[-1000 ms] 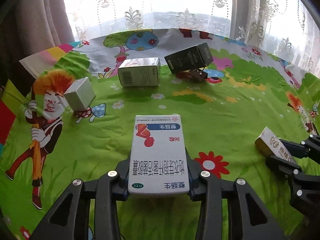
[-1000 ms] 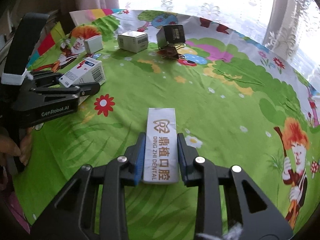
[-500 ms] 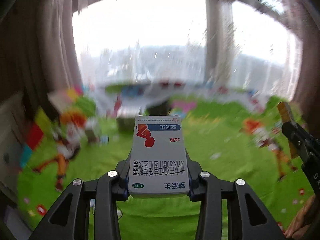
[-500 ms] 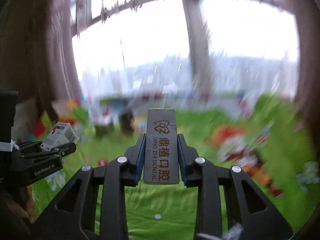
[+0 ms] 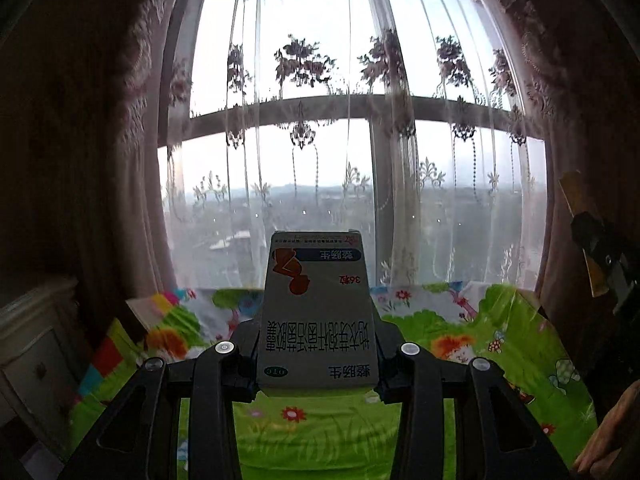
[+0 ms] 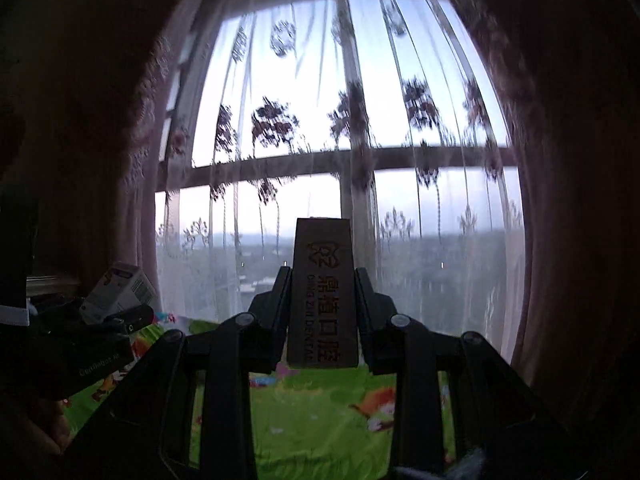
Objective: Organize rigid objects
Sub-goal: 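Lift the dental box and medicine box and carry both over the bin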
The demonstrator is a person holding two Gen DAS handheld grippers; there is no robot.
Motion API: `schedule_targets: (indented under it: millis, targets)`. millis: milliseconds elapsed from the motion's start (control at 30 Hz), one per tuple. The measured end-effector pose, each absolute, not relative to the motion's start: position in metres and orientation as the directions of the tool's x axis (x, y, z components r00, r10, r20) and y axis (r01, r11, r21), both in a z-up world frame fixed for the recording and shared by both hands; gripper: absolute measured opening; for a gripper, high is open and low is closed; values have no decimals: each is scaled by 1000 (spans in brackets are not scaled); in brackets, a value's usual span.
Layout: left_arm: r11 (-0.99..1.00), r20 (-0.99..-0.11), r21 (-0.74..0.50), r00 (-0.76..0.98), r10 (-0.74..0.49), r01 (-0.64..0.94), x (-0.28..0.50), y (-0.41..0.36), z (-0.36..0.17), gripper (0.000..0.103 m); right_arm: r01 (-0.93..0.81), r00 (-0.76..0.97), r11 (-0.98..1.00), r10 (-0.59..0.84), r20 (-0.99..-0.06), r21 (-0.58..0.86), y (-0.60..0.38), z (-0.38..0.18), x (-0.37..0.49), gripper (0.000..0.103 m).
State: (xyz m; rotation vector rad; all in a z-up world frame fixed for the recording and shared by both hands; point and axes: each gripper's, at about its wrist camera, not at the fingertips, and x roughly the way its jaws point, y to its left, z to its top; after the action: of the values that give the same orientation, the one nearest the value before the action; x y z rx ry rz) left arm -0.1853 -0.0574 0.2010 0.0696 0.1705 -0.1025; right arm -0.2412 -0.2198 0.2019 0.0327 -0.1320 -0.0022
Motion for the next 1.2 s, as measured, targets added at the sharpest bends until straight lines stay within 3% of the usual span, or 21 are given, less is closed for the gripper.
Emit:
schedule_targets:
  millis: [267,667,1200]
  targets:
    - [995,-95,50,992,-79,84,-206,-49,210,42,-32,987,999,29,161,15,-211,207,-248,34]
    - [999,-72,24,997,29,-28,-247,7,211,42,-169,972,985,169,165,-19,-175,217,-262,34]
    - [969,-157,-6,957,242,-246,-296,96,186,42,-603,796,791,606,-6,-98,-63,210,-267,34]
